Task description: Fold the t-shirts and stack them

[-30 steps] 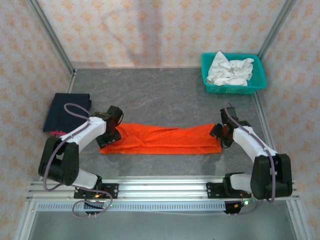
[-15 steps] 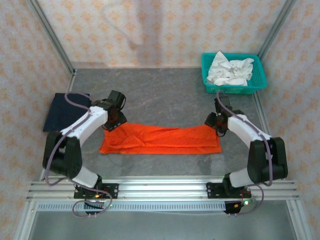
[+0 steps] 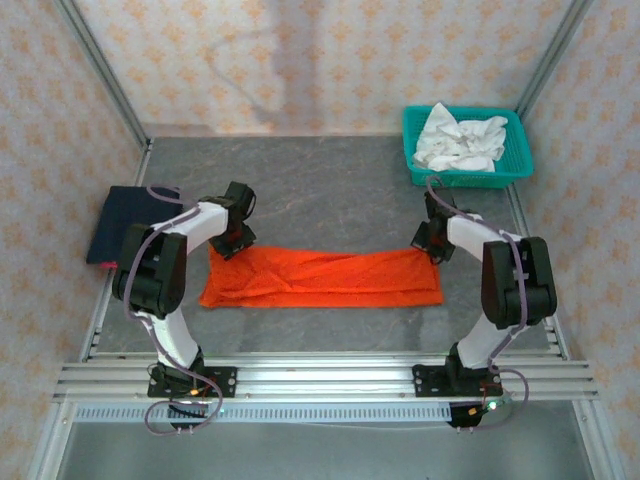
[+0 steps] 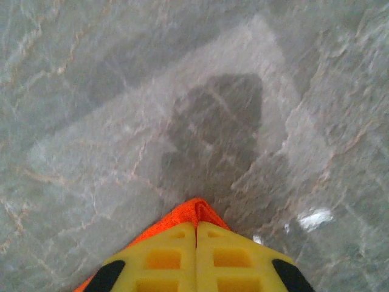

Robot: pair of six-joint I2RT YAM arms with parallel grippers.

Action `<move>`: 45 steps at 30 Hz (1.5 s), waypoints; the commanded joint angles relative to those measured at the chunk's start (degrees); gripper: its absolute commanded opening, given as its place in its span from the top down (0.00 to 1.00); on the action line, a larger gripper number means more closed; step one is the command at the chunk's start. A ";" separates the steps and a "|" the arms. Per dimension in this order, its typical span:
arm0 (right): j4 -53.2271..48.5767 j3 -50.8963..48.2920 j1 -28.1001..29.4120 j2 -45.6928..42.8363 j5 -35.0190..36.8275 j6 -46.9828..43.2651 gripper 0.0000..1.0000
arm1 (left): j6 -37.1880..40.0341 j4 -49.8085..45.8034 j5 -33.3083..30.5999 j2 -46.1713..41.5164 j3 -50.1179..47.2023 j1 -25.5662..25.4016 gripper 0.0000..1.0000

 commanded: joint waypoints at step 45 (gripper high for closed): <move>11.58 -12.46 22.48 -0.89 -13.97 5.21 0.50 | 9.37 -21.70 -1.25 47.64 71.56 2.99 0.55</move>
